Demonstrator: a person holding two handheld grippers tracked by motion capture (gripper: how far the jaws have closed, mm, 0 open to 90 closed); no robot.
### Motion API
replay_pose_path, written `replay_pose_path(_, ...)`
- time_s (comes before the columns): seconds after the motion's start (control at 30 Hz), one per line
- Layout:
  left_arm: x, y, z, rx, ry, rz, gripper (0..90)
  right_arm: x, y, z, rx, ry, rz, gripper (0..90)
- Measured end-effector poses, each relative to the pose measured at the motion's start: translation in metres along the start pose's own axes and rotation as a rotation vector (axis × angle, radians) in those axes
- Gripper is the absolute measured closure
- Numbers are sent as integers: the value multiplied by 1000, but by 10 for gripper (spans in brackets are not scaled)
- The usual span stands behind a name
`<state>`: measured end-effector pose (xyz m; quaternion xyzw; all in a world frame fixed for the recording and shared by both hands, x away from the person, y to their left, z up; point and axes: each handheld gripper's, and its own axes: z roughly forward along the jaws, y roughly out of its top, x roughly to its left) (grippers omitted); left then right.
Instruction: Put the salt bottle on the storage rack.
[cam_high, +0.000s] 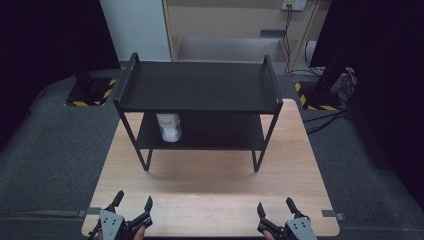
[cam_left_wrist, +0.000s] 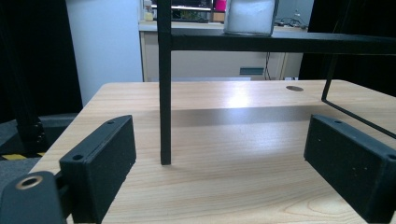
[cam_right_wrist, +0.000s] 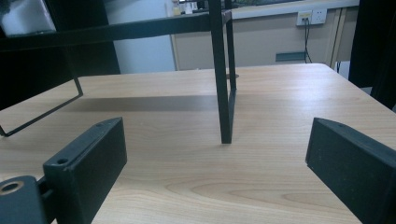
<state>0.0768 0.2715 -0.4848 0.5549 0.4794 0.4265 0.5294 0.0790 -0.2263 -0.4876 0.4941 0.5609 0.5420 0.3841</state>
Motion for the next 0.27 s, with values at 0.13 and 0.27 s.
replay_pose_path(0.13,0,1,1,4,0,6,80,0,-1,0,5,2,7,51)
replay_pose_path(0.27,0,5,-1,-10,-2,23,73,1,0,-8,-20,9,9,49)
